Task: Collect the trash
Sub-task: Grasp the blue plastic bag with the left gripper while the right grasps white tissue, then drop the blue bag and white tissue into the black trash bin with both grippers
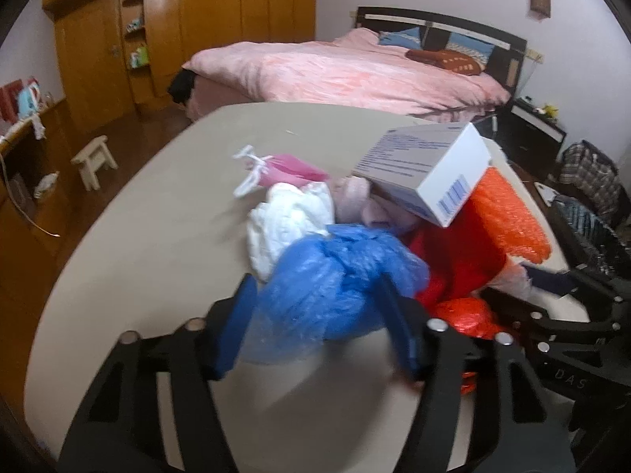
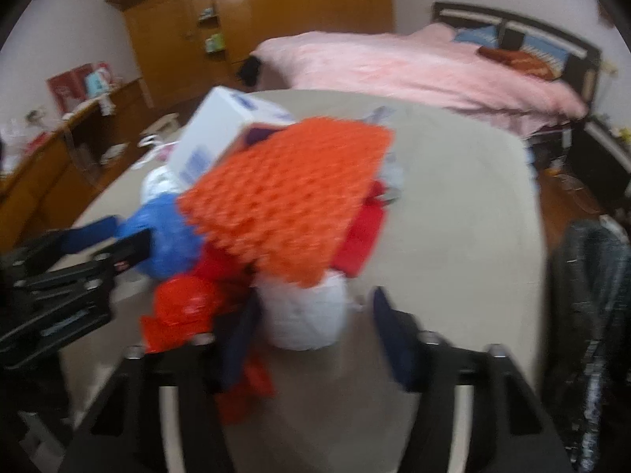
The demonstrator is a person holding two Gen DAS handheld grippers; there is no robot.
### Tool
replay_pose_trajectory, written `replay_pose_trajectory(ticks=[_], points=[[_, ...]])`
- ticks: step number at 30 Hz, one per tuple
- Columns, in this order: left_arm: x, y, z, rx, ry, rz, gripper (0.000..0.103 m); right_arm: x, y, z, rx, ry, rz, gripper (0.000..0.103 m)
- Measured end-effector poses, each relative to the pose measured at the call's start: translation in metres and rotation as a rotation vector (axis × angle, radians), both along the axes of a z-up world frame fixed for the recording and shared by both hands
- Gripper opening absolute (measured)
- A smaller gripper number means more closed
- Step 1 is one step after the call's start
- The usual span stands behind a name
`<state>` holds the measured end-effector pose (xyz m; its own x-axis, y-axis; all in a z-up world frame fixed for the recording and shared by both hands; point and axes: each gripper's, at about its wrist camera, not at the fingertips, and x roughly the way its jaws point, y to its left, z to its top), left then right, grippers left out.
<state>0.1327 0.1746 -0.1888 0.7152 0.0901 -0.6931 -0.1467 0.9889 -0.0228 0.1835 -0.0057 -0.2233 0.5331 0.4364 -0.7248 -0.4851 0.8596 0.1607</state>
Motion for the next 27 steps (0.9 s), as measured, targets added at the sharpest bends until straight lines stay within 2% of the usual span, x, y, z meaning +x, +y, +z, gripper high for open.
replay_pose_trajectory(ticks=[2,3,6,9,18,27], points=[[0.002,-0.002,-0.001,0.000,0.000,-0.009,0.045,-0.003,0.001,0.001,0.021,0.019,0.027,0.032],[0.002,-0.002,-0.001,-0.001,-0.002,-0.009,0.033,-0.004,0.002,0.002,0.018,0.015,0.030,0.029],[-0.001,-0.006,0.000,-0.018,-0.005,-0.025,0.014,-0.012,0.002,0.009,0.014,-0.002,0.036,0.028],[-0.006,-0.015,0.002,-0.016,-0.011,-0.042,0.005,-0.021,-0.002,0.020,0.017,-0.029,0.024,0.028],[-0.026,-0.024,0.016,-0.032,-0.033,-0.048,0.002,-0.034,-0.028,0.040,0.010,-0.077,-0.021,0.028],[-0.050,-0.034,0.056,-0.021,-0.112,-0.065,0.002,-0.053,-0.045,0.060,0.032,-0.112,-0.021,0.028]])
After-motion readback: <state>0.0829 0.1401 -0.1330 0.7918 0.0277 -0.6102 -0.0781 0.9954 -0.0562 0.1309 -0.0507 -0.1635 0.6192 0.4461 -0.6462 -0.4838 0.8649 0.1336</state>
